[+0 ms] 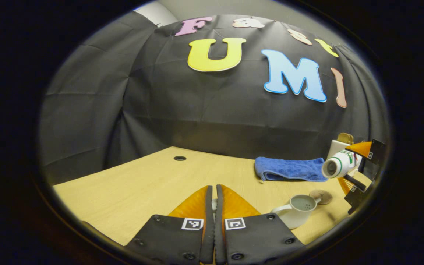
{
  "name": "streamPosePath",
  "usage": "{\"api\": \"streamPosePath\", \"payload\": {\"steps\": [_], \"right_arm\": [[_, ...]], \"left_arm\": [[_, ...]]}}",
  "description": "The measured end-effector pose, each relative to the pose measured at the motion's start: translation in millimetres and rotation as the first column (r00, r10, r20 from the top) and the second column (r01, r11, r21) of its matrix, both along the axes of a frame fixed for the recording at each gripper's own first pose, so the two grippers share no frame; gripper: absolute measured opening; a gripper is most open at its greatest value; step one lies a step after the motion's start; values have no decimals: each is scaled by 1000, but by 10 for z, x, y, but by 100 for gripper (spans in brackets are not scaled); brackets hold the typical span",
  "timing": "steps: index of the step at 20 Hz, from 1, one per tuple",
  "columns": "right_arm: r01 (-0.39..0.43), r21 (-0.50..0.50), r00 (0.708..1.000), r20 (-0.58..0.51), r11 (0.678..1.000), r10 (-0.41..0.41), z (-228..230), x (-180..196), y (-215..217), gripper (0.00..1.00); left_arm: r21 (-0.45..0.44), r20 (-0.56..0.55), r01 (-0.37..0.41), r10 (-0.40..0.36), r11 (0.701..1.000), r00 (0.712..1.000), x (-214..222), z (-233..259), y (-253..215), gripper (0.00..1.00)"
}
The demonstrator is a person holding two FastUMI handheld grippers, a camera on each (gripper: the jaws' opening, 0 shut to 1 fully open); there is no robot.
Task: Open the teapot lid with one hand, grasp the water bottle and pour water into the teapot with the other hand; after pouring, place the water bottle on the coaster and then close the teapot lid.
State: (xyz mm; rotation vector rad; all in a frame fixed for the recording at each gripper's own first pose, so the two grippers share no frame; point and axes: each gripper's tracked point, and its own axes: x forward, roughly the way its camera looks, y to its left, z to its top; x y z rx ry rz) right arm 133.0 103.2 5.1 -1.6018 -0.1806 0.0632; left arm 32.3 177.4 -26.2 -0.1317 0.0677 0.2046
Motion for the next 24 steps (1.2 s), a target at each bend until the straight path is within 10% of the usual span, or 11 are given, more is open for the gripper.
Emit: {"api": "streamPosePath", "payload": {"steps": [24], "right_arm": [[-37, -180, 995, 82, 983, 52, 106, 35, 10, 72]], "left_arm": [[2, -24, 4, -4, 1000, 1000, 10, -59, -28, 7]]}}
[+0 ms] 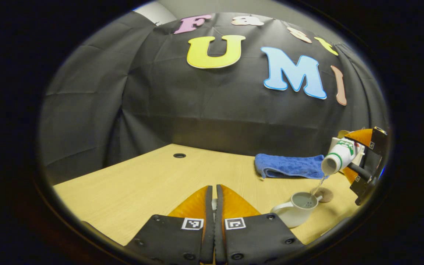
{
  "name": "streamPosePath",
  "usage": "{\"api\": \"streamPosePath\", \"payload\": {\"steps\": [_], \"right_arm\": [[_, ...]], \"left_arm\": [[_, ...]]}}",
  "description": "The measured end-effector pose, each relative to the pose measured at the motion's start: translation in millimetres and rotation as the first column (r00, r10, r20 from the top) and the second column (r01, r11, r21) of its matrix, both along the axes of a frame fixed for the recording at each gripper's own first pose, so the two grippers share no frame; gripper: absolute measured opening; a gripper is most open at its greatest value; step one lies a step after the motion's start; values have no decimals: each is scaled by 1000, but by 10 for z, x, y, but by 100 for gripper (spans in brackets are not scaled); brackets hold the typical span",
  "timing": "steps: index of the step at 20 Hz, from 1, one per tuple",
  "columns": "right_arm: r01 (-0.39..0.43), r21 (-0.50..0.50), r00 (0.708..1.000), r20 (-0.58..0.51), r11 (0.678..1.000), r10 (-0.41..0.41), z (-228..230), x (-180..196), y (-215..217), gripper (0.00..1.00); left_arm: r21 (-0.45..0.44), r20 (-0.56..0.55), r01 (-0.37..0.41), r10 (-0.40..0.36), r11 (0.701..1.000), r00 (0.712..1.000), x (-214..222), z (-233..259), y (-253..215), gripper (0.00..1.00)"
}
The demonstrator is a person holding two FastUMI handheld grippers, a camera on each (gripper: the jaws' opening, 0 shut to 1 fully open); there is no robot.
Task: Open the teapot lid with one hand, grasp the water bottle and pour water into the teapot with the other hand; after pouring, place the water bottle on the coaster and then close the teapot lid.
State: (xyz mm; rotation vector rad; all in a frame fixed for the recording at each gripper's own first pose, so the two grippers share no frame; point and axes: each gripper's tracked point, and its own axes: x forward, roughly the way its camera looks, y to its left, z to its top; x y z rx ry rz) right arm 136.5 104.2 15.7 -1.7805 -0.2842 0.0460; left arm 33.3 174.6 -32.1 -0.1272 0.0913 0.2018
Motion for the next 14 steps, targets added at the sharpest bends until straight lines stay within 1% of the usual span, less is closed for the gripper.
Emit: {"api": "streamPosePath", "payload": {"steps": [3, 14], "right_arm": [[-7, -9, 1000, 16, 1000, 7, 8, 21, 8, 72], [-23, -39, 1000, 10, 999, 24, -5, 26, 44, 72]], "left_arm": [[0, -2, 1, -1, 1000, 1000, -11, -20, 2, 7], [2, -13, 3, -3, 1000, 1000, 15, -24, -9, 7]]}}
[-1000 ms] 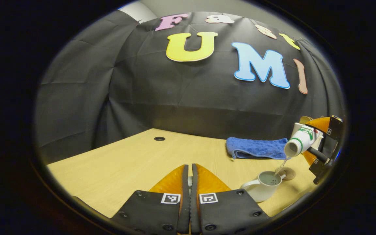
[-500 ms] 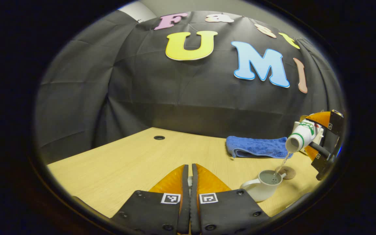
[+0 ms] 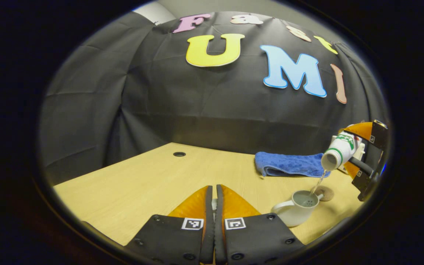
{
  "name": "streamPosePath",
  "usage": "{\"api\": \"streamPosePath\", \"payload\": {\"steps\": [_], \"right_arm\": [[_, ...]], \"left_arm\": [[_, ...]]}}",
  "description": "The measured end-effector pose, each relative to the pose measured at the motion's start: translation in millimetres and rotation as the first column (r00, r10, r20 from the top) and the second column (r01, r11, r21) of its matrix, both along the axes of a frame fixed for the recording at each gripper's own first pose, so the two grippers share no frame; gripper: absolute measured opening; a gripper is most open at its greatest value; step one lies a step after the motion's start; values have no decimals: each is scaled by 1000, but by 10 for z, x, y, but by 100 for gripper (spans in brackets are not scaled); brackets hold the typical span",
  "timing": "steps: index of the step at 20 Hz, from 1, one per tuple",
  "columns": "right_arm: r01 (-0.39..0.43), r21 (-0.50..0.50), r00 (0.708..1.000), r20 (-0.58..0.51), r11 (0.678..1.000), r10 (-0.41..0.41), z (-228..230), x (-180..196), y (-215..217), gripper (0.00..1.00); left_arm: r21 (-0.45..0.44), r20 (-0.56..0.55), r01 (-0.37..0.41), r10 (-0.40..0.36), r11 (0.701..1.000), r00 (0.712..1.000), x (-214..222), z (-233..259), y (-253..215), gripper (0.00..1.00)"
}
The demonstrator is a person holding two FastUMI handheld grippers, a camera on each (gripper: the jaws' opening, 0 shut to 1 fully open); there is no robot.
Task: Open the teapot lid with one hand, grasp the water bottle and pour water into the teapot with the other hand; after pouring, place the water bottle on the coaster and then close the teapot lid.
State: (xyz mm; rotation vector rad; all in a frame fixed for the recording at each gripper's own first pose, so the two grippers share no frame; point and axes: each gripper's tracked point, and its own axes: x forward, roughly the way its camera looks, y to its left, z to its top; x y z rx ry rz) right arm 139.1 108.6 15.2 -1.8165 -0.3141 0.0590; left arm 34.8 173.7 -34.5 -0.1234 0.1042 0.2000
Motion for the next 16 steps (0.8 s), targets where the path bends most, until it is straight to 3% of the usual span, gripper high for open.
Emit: {"api": "streamPosePath", "payload": {"steps": [16], "right_arm": [[-14, -49, 1000, -11, 999, 14, -10, -1, 12, 72]], "left_arm": [[6, -17, 1, -1, 1000, 1000, -9, -37, -17, 7]]}}
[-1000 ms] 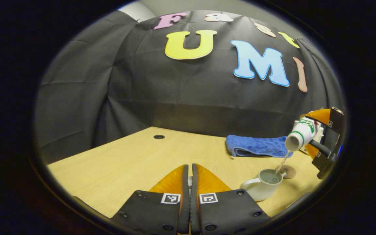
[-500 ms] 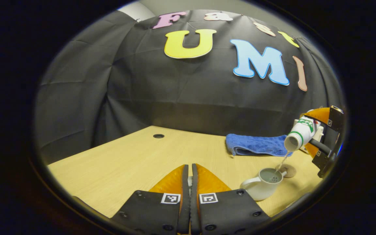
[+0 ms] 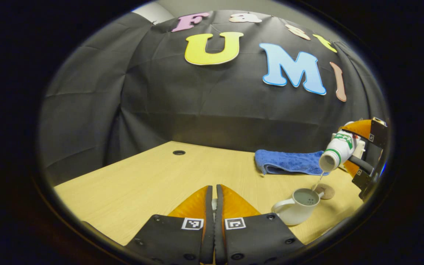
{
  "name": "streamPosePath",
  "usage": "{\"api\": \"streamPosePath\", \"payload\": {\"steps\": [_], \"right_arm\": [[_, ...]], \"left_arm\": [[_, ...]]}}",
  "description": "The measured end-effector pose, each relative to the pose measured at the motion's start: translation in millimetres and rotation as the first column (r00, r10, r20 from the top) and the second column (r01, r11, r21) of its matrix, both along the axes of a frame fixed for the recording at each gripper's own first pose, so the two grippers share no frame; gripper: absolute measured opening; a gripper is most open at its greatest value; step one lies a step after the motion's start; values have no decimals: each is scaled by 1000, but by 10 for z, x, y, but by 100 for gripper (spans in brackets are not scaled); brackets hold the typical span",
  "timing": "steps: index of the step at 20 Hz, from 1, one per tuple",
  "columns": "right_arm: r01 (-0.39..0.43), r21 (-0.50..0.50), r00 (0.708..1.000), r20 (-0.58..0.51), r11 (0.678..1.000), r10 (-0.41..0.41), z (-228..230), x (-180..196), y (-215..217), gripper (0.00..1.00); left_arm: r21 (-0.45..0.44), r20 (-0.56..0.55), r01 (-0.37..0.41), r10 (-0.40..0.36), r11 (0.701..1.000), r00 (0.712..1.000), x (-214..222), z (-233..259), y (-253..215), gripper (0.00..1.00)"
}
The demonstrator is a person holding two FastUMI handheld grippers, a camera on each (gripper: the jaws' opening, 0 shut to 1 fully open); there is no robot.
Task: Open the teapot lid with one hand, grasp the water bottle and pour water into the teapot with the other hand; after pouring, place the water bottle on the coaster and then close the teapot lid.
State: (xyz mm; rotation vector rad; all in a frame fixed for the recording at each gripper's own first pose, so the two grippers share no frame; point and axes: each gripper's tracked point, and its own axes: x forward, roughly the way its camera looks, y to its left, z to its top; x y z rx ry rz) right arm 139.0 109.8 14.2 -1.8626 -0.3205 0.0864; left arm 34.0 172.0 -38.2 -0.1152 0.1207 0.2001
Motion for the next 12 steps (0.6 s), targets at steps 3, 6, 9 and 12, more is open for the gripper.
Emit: {"api": "streamPosePath", "payload": {"steps": [3, 6, 9, 12], "right_arm": [[-5, -9, 1000, 0, 1000, 5, -18, -14, 6, 72], [-9, -22, 1000, 2, 1000, 9, -15, -27, 30, 72], [-12, -35, 1000, 7, 999, 12, -26, -40, 27, 72], [-16, -47, 1000, 11, 999, 17, -28, -51, 52, 72]], "left_arm": [[1, -3, -1, 1, 1000, 1000, -2, -7, 1, 7], [3, -6, -2, 2, 1000, 1000, -8, -2, 4, 7], [3, -7, -2, 2, 1000, 1000, -15, -5, 3, 7], [4, -10, -1, 1, 1000, 1000, -17, -4, 4, 7]]}}
